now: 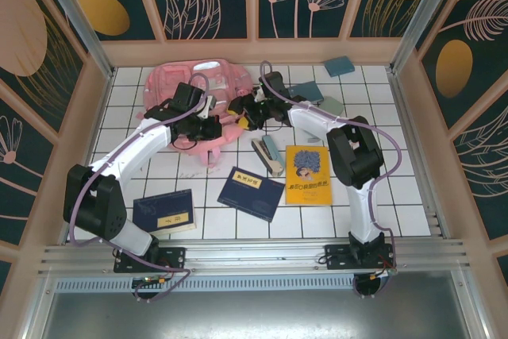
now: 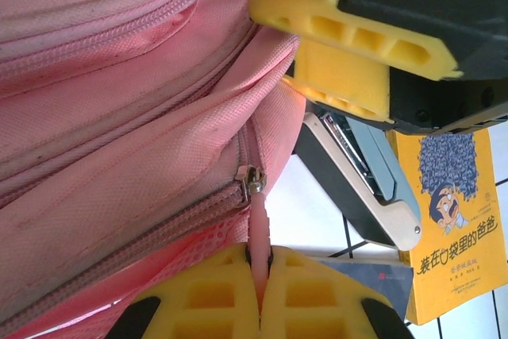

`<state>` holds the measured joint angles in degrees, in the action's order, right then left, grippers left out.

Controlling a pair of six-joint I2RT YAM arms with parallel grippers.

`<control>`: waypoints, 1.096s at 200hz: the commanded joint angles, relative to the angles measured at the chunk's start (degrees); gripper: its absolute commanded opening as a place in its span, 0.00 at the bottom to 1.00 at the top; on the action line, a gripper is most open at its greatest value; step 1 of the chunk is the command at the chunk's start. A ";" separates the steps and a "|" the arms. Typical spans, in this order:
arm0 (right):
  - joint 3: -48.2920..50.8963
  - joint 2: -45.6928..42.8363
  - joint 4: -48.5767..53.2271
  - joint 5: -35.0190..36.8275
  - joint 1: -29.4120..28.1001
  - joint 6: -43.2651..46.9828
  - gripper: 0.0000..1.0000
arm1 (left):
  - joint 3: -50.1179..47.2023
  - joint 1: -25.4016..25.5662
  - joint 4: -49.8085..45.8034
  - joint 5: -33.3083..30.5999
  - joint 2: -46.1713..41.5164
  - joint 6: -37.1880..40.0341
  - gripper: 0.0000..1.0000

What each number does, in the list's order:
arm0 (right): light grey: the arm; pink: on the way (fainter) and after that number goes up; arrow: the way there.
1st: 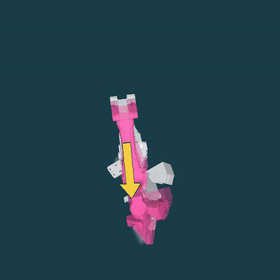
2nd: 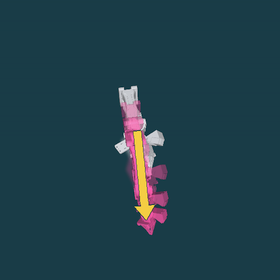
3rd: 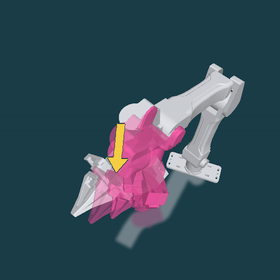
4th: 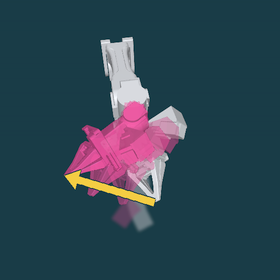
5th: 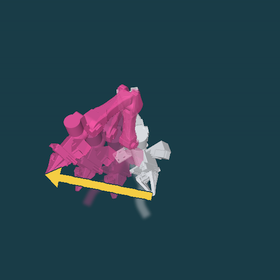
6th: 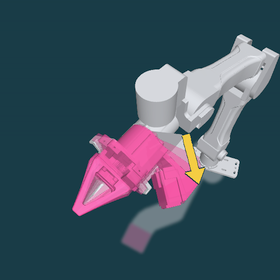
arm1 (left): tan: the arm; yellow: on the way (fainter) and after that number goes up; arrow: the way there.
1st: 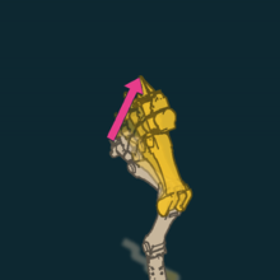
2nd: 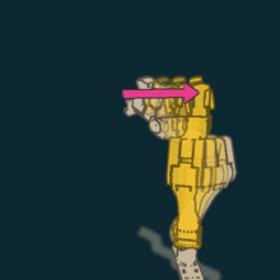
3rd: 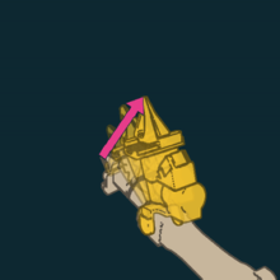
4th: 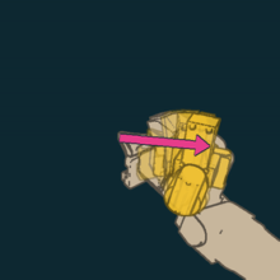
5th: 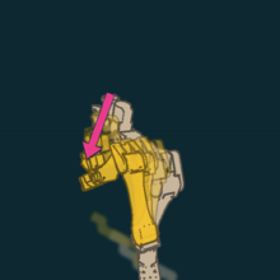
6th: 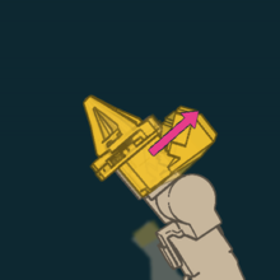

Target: Pack the student bag

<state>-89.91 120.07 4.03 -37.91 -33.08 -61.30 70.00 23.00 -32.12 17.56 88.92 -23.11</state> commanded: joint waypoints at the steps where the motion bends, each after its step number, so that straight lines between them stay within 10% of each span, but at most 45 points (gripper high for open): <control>1: -3.58 2.59 -5.01 -2.77 -1.32 -2.93 0.37 | 1.93 0.70 1.97 3.00 -2.35 1.49 0.00; 25: -7.59 3.95 -1.68 -0.35 -1.11 -1.16 0.00 | 0.75 0.73 1.56 2.86 -2.67 1.86 0.00; 219: -11.55 2.86 9.62 3.97 8.45 11.54 0.00 | -9.73 -0.02 -3.11 -10.37 -7.24 0.83 0.00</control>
<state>-97.91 123.28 13.45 -39.66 -30.28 -52.58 62.67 24.08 -28.40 11.55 84.71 -21.23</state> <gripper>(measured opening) 0.053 0.051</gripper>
